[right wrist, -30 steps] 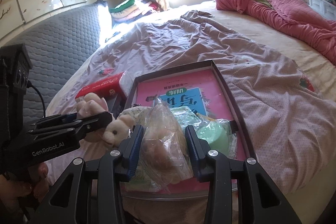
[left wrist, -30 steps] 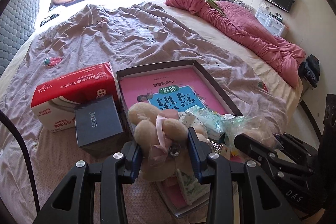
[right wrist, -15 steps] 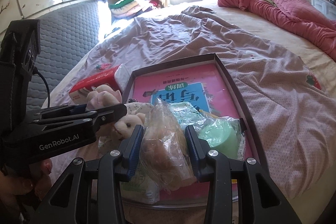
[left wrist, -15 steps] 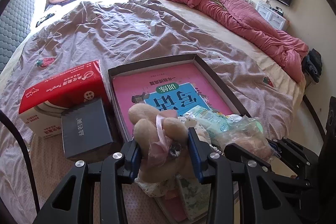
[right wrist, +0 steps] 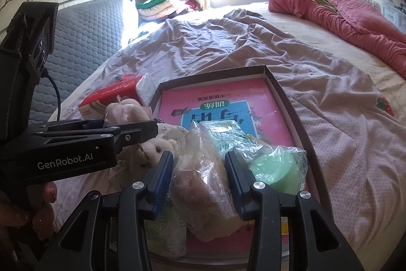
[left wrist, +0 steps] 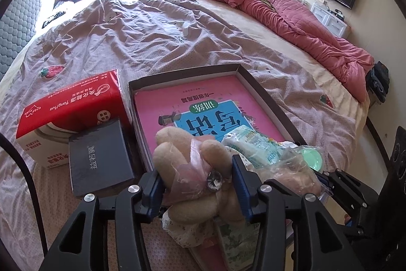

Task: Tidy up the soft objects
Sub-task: 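Lower the plush bear onto the tray and open the left gripper while the right releases the bag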

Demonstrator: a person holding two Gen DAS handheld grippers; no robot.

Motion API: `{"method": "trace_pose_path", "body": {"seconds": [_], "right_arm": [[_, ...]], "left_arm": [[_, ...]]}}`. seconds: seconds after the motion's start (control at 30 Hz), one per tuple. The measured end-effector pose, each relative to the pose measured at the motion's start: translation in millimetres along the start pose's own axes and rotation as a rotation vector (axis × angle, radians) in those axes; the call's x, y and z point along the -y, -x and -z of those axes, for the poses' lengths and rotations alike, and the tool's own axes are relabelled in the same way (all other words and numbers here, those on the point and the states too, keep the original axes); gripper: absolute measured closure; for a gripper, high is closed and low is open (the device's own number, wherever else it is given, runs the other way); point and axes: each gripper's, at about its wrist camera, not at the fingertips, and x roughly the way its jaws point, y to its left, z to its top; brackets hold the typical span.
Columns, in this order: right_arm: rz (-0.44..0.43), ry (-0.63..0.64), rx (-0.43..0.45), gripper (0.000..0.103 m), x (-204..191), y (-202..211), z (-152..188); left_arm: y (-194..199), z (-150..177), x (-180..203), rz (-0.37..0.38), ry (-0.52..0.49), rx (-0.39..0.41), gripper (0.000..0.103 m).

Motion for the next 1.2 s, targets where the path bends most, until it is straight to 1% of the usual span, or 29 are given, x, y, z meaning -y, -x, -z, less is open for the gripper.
{"method": "trace_pose_path", "body": {"seconds": [0.1,0.17,0.23,0.33,0.4,0.47,0.57,0.63,0.73,1.03,1.2], "right_arm": [[0.013,0.018,0.007,0.053,-1.7,1.7,-0.2],[0.025,0.036,0.014,0.046,-3.9,3.9,-0.3],[0.04,0.056,0.024,0.042,-5.9,6.4,-0.6],[0.067,0.077,0.028,0.042,-6.8,8.0,-0.6],[0.071,0.079,0.02,0.041,-6.4,8.6,-0.4],[0.085,0.079,0.02,0.035,-5.5,11.4,0.3],[0.097,0.071,0.038,0.033,-4.2,19.6,0.4],[0.09,0.056,0.043,0.03,-3.0,25.5,-1.2],[0.081,0.032,0.057,0.029,-1.8,34.3,-4.2],[0.147,-0.009,0.072,0.028,0.9,48.9,-6.8],[0.168,-0.017,0.084,0.028,2.3,56.6,-7.8]], "left_arm": [[-0.2,-1.4,-1.3,0.007,0.021,-0.007,0.05],[0.2,-2.4,-2.5,0.012,0.03,-0.008,0.048],[2.1,-3.0,-3.5,0.015,0.035,-0.003,0.047],[6.3,-4.3,-3.9,0.02,0.039,0.007,0.045],[9.0,-5.4,-2.4,0.008,0.025,0.014,0.041],[12.8,-5.8,-1.6,-0.001,0.017,0.024,0.04],[18.2,-5.0,-1.7,0.004,0.018,0.035,0.036],[22.4,-4.2,-1.8,-0.002,0.014,0.044,0.034],[29.2,-2.9,-3.0,-0.001,0.015,0.05,0.032],[49.5,1.9,-4.5,-0.018,0.018,0.071,0.03],[60.4,7.7,-2.2,-0.024,0.008,0.084,0.026]]}}
